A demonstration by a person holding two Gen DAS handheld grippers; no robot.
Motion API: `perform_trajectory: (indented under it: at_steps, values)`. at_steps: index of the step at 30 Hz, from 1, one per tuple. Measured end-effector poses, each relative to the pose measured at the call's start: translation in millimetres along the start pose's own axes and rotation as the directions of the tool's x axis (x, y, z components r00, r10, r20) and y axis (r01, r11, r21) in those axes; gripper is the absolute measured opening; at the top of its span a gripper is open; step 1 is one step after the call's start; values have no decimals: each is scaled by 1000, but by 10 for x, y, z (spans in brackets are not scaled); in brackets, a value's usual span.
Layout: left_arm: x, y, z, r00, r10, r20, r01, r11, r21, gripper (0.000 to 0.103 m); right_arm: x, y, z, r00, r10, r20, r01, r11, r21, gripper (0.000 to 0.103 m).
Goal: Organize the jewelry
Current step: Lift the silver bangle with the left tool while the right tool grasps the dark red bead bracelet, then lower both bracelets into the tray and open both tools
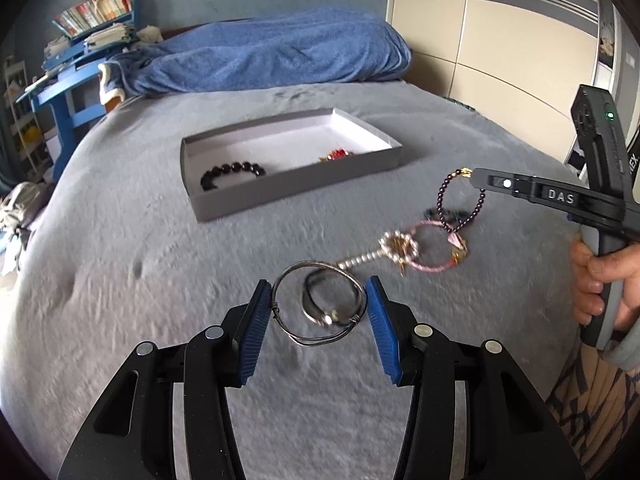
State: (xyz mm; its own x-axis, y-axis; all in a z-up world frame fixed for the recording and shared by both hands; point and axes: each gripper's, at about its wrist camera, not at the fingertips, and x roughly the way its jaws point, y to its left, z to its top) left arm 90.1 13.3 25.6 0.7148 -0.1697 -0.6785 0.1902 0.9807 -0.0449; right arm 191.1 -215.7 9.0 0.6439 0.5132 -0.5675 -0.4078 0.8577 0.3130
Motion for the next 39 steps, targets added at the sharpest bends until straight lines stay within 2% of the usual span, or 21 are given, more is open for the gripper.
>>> perform_trajectory:
  at_steps: [11, 22, 31, 39]
  values:
    - [169, 114, 278, 1000, 11, 24, -11, 1000, -4, 50, 54, 50, 267, 999, -8, 36, 8, 1000, -21, 6]
    - [425, 296, 775, 998, 29, 62, -27, 999, -30, 50, 243, 193, 799, 996, 30, 86, -25, 997, -68, 6]
    - [732, 434, 1258, 996, 36, 83, -34, 999, -26, 50, 639, 361, 1295, 995, 55, 89, -44, 991, -123, 6]
    - [1043, 539, 1509, 996, 46, 73, -46, 999, -11, 50, 1063, 400, 1482, 997, 56, 47, -49, 989, -140, 6]
